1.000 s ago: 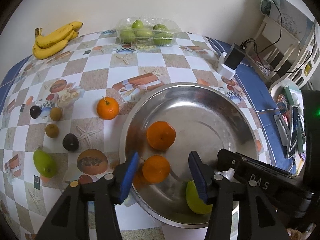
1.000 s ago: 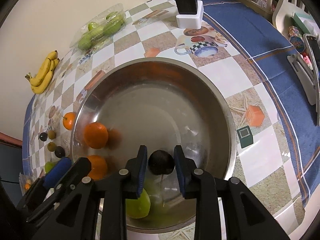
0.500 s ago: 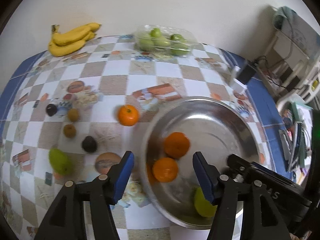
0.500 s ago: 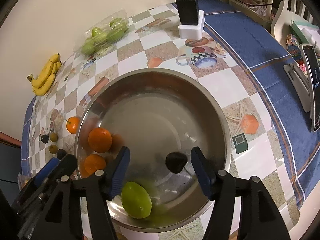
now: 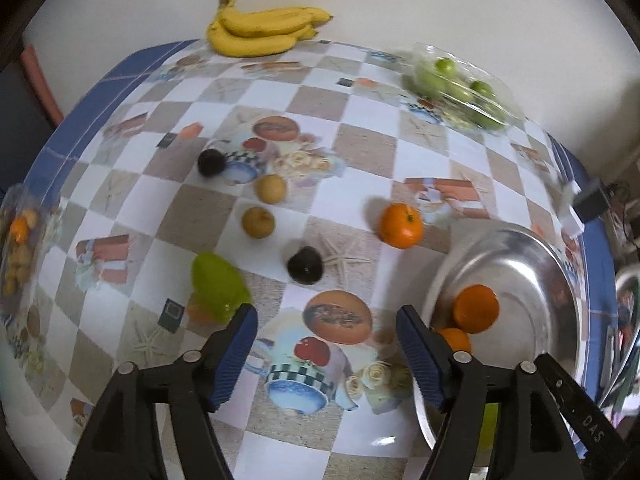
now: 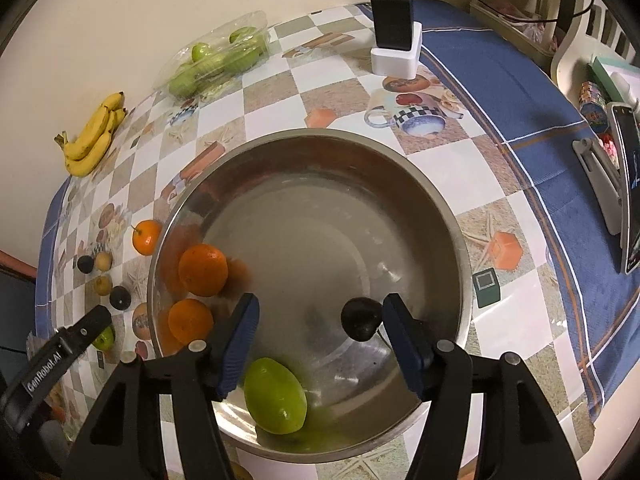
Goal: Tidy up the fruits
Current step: 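Withdraw both open tools from the bowl toward the remaining fruit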
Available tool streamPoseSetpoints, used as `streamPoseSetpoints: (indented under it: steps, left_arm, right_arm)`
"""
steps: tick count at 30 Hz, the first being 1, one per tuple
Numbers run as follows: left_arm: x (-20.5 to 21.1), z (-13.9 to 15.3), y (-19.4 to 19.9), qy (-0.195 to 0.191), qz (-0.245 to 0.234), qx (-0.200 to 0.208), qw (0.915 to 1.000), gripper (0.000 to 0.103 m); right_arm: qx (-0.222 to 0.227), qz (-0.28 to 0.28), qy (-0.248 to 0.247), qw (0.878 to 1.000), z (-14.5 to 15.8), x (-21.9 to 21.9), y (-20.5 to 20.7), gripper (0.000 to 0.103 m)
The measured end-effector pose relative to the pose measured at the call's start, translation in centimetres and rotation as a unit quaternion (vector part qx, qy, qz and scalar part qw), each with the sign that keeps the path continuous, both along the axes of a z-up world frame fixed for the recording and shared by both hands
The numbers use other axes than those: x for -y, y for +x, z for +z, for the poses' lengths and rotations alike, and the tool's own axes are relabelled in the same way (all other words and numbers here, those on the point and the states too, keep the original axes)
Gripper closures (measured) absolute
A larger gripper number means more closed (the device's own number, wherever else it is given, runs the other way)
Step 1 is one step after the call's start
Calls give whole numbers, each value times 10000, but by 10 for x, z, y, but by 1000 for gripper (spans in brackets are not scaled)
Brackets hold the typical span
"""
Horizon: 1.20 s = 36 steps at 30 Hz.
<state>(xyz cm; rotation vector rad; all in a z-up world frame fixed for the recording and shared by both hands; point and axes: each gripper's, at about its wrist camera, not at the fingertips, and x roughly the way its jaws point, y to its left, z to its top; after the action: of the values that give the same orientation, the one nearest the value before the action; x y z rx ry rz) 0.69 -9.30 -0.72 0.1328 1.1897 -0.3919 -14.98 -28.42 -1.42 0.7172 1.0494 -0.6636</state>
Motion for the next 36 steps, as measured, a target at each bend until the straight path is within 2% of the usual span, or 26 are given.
streamPoseSetpoints:
  steps: [2,3,4,5,10,21,28,36]
  left_arm:
    - [-2,-1,1,50,75,45,9999,6]
    - [-2,-1,0,84,68,79,9999,1]
    - [-1,-1,0,119,49,113,9999,0]
    - [-1,-2,0,161,23,133,9998,0]
    - [1,-4,1,191,-29,158,9997,0]
    - [-6,-4,4,221,37,211,9995,0]
    - [-5,-5,5,166,-104,95,9998,0]
    - [-11,0,13,260,-199,224,9992,0]
  right_arm:
    - [-22,15,-9,10000,-1,0,1,37]
    - [-25,25,-16,10000,-1,0,1,28]
    - [-24,34,-25,10000,-1,-1,1,14]
    - [-16,41,-41,10000,-1,-1,1,10]
    - [48,129,-131,9998,-1,-2,4,5]
    - [114,187,-287,9993,4,-5,7,3]
    - [54,272,-201,9994,-2,-9,11,3]
    - [54,450,-219,9987,-5,-20,22,3]
